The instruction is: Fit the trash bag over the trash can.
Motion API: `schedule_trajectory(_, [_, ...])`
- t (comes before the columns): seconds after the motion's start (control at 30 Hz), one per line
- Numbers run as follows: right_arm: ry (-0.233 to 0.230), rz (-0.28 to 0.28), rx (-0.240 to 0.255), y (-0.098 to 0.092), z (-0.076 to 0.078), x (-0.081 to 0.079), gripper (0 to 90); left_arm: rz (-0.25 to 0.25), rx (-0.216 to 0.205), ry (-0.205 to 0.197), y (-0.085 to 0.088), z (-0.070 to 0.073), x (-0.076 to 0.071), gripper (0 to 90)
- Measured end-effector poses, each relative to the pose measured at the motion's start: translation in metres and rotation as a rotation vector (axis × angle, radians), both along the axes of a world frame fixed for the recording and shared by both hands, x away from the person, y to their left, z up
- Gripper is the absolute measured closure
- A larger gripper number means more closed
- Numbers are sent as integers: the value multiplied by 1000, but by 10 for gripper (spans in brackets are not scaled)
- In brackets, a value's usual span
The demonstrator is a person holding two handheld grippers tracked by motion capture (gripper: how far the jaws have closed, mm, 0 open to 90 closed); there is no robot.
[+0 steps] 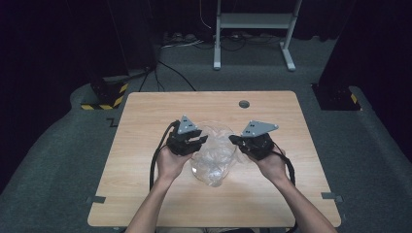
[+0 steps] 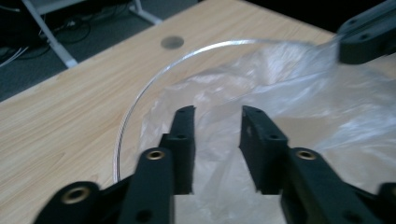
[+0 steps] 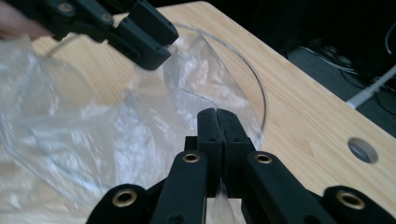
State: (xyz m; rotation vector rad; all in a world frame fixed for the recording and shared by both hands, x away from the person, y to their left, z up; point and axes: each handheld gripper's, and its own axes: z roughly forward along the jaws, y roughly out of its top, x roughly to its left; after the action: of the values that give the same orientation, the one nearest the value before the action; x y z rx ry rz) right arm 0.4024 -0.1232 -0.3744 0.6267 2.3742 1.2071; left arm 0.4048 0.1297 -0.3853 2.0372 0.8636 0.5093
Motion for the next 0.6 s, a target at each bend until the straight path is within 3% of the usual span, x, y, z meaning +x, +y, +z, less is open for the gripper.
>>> schedule_trajectory(0.03, [1, 6, 7, 2, 2, 1, 896, -1, -23, -7, 2, 2, -3, 601])
schedule_trajectory(0.07, [2, 15, 8, 5, 4, 2, 897, -5, -73, -27, 7, 5, -12, 579])
schedule_trajectory(0.1, [4, 20, 4, 7, 5, 3, 898, -5, -73, -27, 7, 5, -12, 564])
schedule_trajectory(0.17, [6, 28, -8, 13, 8, 6, 898, -19, -148, -43, 15, 10, -25, 534])
schedule_trajectory(0.33, [28, 47, -40, 27, 9, 17, 898, -34, -154, -33, 20, 12, -33, 500])
schedule_trajectory(0.4, [52, 54, -60, 38, 7, 24, 897, -80, -197, -7, 20, 11, -41, 491])
schedule_trajectory(0.6, [92, 56, -97, 50, 1, 34, 897, -131, -220, -16, 20, 13, -61, 448])
